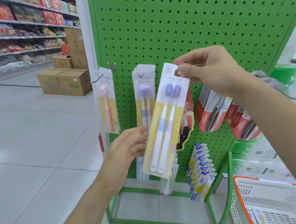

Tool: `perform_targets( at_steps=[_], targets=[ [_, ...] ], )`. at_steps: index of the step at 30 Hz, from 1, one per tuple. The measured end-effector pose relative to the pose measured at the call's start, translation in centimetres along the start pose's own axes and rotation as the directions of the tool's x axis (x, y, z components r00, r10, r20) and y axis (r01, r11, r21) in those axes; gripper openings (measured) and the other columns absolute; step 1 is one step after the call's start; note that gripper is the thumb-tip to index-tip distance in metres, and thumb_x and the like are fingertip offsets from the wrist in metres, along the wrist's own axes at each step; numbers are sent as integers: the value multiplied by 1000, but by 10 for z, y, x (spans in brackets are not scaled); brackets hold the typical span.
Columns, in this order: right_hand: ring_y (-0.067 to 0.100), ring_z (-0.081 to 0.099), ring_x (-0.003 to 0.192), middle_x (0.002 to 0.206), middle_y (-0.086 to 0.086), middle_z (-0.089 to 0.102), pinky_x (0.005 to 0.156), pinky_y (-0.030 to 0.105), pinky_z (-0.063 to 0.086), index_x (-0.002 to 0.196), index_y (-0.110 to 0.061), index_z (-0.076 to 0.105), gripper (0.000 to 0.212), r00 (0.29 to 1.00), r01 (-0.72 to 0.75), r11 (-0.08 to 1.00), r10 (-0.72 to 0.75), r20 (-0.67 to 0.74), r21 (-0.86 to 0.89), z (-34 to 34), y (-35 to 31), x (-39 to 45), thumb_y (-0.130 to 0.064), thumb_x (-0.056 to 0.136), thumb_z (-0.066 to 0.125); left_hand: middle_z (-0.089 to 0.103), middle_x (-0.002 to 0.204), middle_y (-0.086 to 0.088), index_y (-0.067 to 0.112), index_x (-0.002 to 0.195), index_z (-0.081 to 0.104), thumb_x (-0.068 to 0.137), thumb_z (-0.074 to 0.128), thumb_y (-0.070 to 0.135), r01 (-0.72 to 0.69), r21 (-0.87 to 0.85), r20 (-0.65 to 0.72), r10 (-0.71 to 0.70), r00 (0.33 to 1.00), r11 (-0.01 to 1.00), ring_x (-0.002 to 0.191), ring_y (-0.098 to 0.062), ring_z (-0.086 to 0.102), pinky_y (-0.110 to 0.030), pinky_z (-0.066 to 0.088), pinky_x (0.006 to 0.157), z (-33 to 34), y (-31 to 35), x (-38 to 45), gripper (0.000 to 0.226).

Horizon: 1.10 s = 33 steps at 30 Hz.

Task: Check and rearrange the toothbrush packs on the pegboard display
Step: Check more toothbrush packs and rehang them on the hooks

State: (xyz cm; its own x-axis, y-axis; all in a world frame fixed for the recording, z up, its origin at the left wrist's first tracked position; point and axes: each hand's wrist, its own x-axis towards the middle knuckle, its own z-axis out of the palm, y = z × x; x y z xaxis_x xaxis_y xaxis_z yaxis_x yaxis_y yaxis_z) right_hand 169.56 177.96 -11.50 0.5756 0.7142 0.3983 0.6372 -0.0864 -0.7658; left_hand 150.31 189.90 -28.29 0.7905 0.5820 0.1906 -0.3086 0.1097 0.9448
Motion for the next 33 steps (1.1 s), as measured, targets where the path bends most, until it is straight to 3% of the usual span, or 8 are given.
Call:
perform_targets(
  at_steps=[3,8,14,18,21,25,29,33],
  targets=[
    [11,74,75,80,-7,77,69,24,60,94,-22,77,11,984,170,976,-161,73,-138,28,15,-34,-12,92,72,74,104,-19,6,119,65,90,63,35,55,135,114,-70,991,989,90,-32,71,-42,58,85,3,-19,-7,41],
    [4,62,77,85,-9,70,73,9,45,100,-12,78,14,921,384,891,-388,32,-242,90,80,-94,-6,90,70,74,95,-15,6,100,73,97,58,5,116,266,17,-125,992,957,87,-32,65,-61,50,91,5,-57,-10,14],
    [1,61,79,88,-5,67,71,14,46,102,-11,76,16,971,219,966,-229,-63,-140,149,167,-148,-2,91,68,60,74,-7,1,89,65,103,52,15,231,436,92,-298,950,870,76,-19,59,-58,52,89,-24,-108,-16,24],
    [9,61,85,98,0,62,68,26,52,107,-10,72,19,979,202,971,-205,-5,-124,176,192,-162,-2,93,62,64,83,-23,26,105,73,104,49,38,194,519,216,-347,912,833,70,-30,61,-48,60,71,-30,-127,-12,26],
    [11,59,93,106,4,57,75,24,51,111,-10,70,20,978,201,971,-190,92,-133,186,208,-159,-2,95,61,72,81,-20,15,97,71,104,47,37,240,593,241,-454,858,768,69,-34,72,-49,62,69,-34,-135,-5,33],
    [4,58,92,111,2,52,73,9,45,110,-16,70,18,988,-69,997,73,138,-29,197,235,-157,-8,94,67,68,62,-6,9,98,68,104,48,29,337,598,138,-508,850,727,57,-21,69,-41,61,57,-43,-153,2,29],
    [8,60,71,104,-3,57,66,27,50,108,-22,66,17,906,-410,901,386,172,143,217,250,-154,-10,97,64,67,58,0,17,96,69,106,47,25,402,601,6,-506,862,691,49,-19,64,-35,56,46,-40,-167,6,25],
    [13,59,62,91,1,58,56,33,53,107,-19,63,20,818,-575,754,534,212,318,216,249,-153,-15,91,74,71,64,-5,24,105,67,103,54,20,442,528,-92,-469,878,725,49,-21,66,-30,51,41,-39,-173,9,14]
  ],
)
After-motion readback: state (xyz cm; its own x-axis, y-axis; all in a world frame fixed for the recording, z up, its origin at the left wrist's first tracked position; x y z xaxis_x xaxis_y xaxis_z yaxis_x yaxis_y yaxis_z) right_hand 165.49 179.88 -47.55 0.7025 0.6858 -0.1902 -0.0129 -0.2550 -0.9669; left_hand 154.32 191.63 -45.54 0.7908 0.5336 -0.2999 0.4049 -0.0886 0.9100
